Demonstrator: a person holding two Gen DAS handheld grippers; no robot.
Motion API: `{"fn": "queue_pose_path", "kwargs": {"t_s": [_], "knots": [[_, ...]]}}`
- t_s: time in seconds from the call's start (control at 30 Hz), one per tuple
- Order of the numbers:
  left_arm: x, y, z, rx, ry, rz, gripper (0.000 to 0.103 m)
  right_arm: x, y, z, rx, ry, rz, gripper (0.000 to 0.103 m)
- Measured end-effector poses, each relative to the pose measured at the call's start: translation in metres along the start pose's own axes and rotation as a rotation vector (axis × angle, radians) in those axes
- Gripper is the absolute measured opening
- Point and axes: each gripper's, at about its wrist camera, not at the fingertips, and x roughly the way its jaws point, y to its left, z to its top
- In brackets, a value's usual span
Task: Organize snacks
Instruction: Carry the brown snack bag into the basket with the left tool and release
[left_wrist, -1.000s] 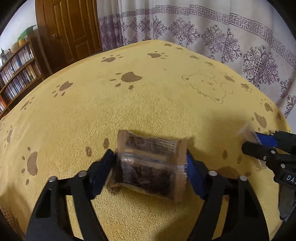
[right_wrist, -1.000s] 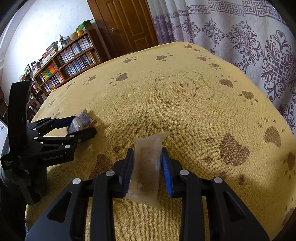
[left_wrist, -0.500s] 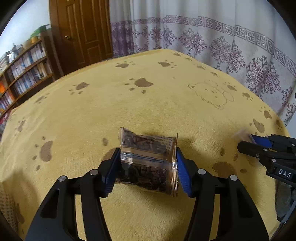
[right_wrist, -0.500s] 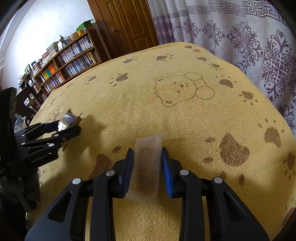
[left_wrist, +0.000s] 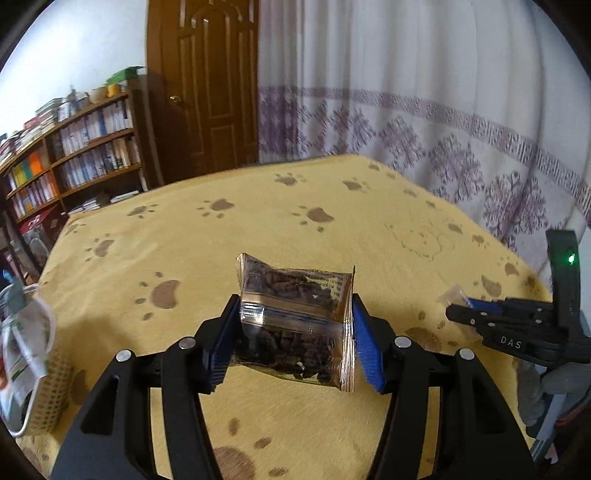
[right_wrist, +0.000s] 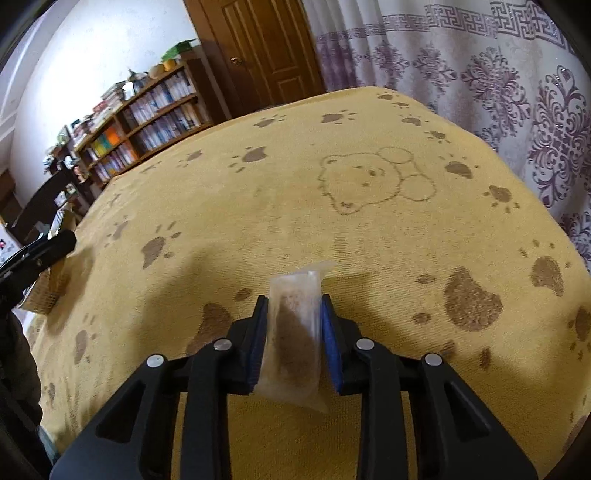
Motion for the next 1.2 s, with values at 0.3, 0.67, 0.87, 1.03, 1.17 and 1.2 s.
{"fn": "queue_pose_path", "kwargs": {"t_s": [0.3, 0.67, 0.87, 1.03, 1.17, 1.2], "knots": [[-0.052, 0.060, -0.001, -0.122, -0.102, 0.105, 0.059, -0.020, 0.016, 0.001, -0.011, -0.043, 0.084, 0.027], [-0.100, 0.141, -0.005, -0.264, -0.177, 0.260, 0.059, -0.029, 0.037, -0.004, -0.046, -0.048, 0.119, 0.027], [-0.121, 0.188, -0.014, -0.343, -0.196, 0.341, 0.059, -0.032, 0.043, -0.006, -0.053, -0.050, 0.129, 0.027], [-0.135, 0.226, -0.023, -0.425, -0.210, 0.402, 0.059, -0.032, 0.048, -0.008, -0.063, -0.047, 0.138, 0.027], [-0.139, 0.251, -0.033, -0.490, -0.206, 0.440, 0.060, -0.031, 0.052, -0.010, -0.071, -0.039, 0.142, 0.027], [-0.137, 0.256, -0.035, -0.503, -0.202, 0.449, 0.060, -0.030, 0.052, -0.011, -0.071, -0.037, 0.143, 0.027]]}}
